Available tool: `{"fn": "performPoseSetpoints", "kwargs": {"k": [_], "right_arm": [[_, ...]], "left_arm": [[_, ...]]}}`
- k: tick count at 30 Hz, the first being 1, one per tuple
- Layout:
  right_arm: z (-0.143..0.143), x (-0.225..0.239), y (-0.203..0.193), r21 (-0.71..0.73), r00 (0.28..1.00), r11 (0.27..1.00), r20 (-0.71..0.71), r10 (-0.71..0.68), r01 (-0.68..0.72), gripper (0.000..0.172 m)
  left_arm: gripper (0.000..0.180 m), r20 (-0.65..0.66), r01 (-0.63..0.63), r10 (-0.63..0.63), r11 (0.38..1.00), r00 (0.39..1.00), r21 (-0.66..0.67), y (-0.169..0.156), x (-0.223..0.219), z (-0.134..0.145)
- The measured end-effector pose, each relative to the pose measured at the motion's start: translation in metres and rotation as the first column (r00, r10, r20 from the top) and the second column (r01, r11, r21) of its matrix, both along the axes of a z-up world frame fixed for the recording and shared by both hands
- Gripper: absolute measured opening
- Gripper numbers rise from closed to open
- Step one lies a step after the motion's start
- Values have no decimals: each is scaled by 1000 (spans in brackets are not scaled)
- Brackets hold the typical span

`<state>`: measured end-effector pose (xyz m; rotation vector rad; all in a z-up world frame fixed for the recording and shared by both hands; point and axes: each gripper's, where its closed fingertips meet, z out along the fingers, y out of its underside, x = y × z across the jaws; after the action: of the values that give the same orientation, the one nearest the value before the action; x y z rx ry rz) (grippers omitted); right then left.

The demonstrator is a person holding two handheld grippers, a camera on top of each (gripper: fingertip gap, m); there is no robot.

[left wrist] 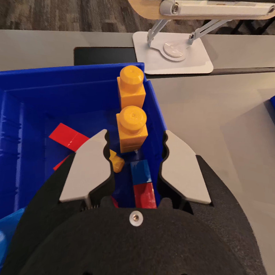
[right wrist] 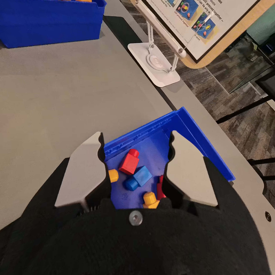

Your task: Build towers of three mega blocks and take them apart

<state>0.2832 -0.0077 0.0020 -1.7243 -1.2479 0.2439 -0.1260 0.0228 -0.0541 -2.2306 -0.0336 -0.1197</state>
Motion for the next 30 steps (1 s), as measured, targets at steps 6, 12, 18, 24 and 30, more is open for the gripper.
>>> {"fn": "performPoseSetpoints", "kwargs": {"k": [6,12,18,24,30], "right_arm": [[-7,-10,-3,-16,999,1000,37,23,-22,84],[-7,-15,-10,-14,998,999,51,33,-32,84],[16,-51,-39,10,987,989,-53,149,-149,78],[75,-141,-84,-82,807,876,-437,397,-476,78],[104,-165,-107,-193,609,685,-661,438,-703,46]], "left_arm": [[64,-80,-32,27,997,996,-68,5,-8,-24],[42,-243,-33,-15,982,970,-188,13,-20,-49],[41,-176,143,-122,984,977,108,-37,6,82],[41,103,672,-745,645,660,363,-111,166,190],[41,123,809,-905,419,406,412,-130,253,204]]}}
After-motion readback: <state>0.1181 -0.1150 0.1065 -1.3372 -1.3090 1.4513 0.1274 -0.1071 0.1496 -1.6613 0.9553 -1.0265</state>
